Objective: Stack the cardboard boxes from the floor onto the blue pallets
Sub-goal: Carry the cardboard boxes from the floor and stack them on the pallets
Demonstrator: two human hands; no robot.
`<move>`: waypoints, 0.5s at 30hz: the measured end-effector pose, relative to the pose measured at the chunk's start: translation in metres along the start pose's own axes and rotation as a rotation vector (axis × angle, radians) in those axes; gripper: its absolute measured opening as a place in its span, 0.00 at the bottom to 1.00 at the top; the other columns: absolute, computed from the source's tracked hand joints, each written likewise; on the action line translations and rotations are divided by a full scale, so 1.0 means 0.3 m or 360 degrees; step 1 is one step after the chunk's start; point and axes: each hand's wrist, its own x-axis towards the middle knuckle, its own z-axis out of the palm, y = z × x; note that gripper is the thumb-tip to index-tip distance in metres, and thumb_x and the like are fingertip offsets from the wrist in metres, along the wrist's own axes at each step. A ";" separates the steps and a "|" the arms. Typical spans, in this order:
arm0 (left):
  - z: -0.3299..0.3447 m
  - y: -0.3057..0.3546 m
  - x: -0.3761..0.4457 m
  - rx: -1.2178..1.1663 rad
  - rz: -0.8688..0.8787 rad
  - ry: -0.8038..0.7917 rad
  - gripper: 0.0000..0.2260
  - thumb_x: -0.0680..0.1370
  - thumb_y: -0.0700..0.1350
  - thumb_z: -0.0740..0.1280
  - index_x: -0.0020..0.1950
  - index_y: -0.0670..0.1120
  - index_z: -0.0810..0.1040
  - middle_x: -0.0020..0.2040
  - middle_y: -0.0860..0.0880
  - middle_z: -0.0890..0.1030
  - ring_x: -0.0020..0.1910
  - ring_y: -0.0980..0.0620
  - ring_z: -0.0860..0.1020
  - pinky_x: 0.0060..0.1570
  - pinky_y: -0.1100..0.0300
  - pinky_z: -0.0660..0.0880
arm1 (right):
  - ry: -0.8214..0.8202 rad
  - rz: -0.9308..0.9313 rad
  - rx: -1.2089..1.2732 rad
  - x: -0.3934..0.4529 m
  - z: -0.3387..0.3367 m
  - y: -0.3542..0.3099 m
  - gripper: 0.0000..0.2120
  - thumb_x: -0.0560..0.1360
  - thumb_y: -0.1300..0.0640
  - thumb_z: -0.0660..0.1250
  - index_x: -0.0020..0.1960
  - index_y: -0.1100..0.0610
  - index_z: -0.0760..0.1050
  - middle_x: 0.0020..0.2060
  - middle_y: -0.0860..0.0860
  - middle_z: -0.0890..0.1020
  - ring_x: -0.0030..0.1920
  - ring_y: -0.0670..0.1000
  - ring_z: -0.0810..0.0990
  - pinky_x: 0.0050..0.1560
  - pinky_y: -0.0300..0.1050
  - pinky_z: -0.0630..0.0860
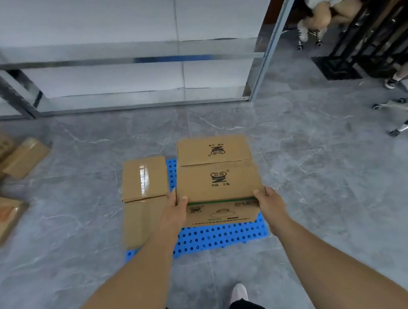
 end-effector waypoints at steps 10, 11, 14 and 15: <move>0.219 -0.236 0.079 -0.0184 -0.0092 0.0184 0.25 0.80 0.52 0.56 0.76 0.56 0.53 0.67 0.52 0.70 0.53 0.53 0.70 0.51 0.58 0.67 | -0.0108 -0.0048 -0.0035 0.181 0.014 0.273 0.05 0.79 0.54 0.59 0.52 0.51 0.72 0.45 0.48 0.79 0.44 0.48 0.77 0.40 0.42 0.71; 0.230 -0.264 0.089 -0.0192 -0.0093 0.0207 0.24 0.80 0.51 0.56 0.75 0.54 0.55 0.67 0.51 0.70 0.52 0.54 0.71 0.50 0.58 0.67 | -0.0113 -0.0051 -0.0034 0.187 0.026 0.304 0.05 0.79 0.54 0.59 0.52 0.51 0.72 0.45 0.48 0.79 0.44 0.47 0.77 0.38 0.41 0.71; 0.255 -0.329 0.125 -0.0152 -0.0151 0.0284 0.23 0.79 0.51 0.57 0.73 0.49 0.60 0.59 0.49 0.74 0.46 0.55 0.73 0.43 0.61 0.68 | -0.0142 -0.0055 -0.0066 0.213 0.048 0.383 0.06 0.79 0.55 0.59 0.54 0.52 0.72 0.45 0.48 0.79 0.43 0.46 0.77 0.37 0.40 0.72; 0.263 -0.343 0.138 -0.0150 -0.0174 0.0297 0.22 0.79 0.52 0.58 0.72 0.49 0.62 0.54 0.50 0.75 0.42 0.56 0.73 0.38 0.61 0.67 | -0.0150 -0.0059 -0.0061 0.225 0.054 0.401 0.07 0.79 0.55 0.59 0.55 0.53 0.73 0.46 0.49 0.79 0.44 0.47 0.77 0.38 0.42 0.72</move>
